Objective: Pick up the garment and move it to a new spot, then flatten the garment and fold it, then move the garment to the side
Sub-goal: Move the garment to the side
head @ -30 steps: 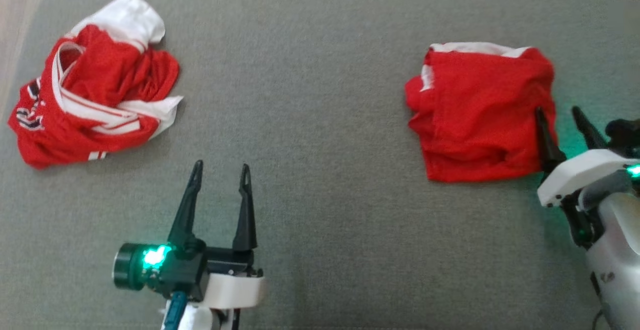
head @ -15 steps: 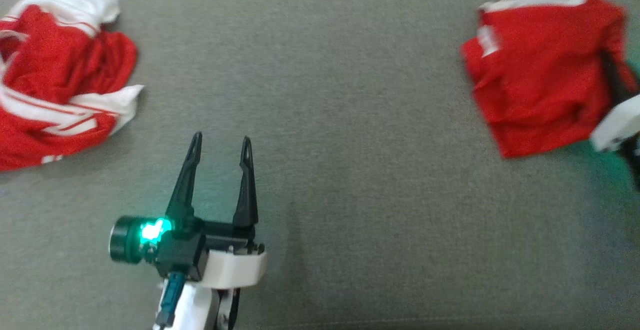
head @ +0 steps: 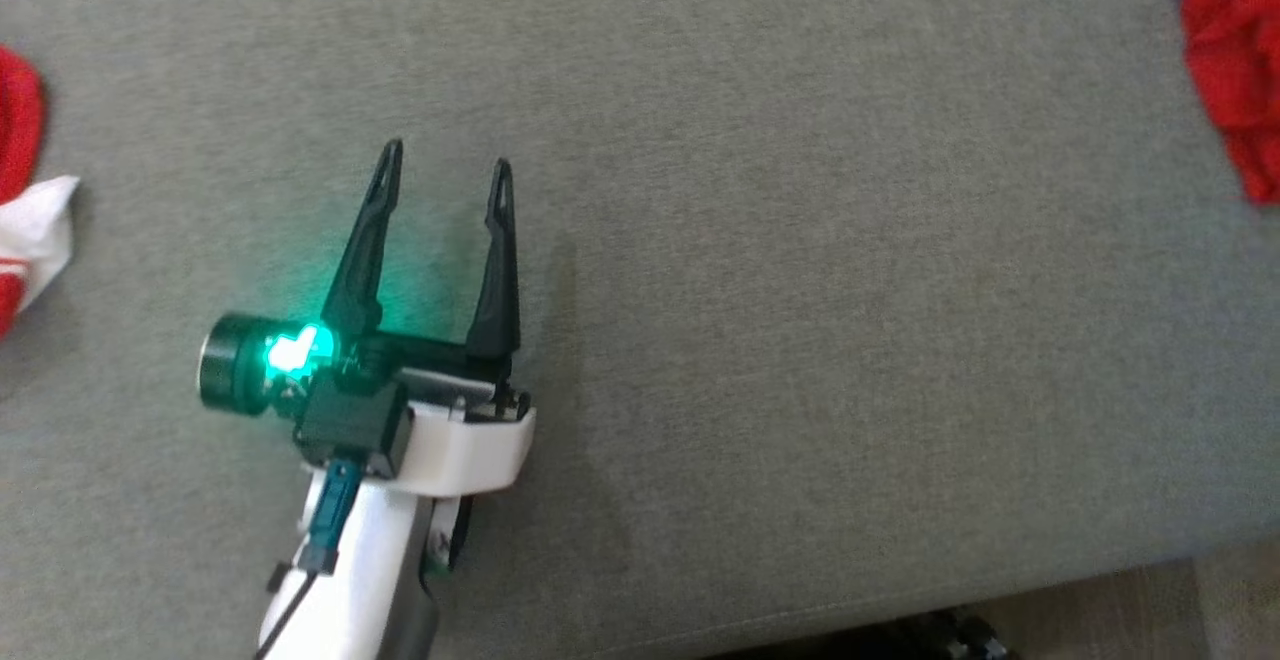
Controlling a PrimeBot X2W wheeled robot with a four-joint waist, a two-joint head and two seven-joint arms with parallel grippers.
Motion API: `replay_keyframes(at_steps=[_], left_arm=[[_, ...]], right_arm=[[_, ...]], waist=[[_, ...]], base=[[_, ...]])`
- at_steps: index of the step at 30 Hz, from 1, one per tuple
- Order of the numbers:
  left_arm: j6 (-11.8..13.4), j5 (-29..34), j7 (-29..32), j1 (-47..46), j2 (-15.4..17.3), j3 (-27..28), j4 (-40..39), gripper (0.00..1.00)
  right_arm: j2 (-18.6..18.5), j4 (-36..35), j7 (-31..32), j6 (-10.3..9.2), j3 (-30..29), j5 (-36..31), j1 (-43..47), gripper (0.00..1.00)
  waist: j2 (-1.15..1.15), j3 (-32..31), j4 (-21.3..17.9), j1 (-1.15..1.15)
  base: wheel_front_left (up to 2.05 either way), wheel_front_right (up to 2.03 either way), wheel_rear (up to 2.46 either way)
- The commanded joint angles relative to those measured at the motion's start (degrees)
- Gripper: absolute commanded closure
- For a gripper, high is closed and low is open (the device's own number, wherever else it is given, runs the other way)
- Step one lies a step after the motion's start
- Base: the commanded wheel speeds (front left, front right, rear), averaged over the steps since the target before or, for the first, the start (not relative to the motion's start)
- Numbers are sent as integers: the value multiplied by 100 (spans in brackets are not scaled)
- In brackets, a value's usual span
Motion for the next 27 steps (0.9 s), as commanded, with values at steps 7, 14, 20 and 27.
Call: replay_keyframes(at_steps=[7, 14, 20, 27], left_arm=[[58, 88, -28, -185, 19, 190, -4, 0], [212, -58, -28, 232, 7, 214, 251, 0], [274, -284, -28, 772, -7, 176, 607, 0], [386, -107, -28, 1371, 9, 199, 961, 0]], right_arm=[[131, 224, -411, 37, -369, -1025, -193, 0], [1406, -337, -633, 37, -524, -1159, 656, 0], [2300, -1834, -651, 37, -616, -1224, 2383, 0], [3401, -3331, -652, 37, -1425, -1931, 4315, 0]], waist=[[0, -377, -91, -1], [0, -1455, 128, -1], [0, -2611, 469, -1], [0, -3551, 735, -1]], base=[[0, 0, 0], [0, 0, 0], [0, 0, 0], [0, 0, 0]])
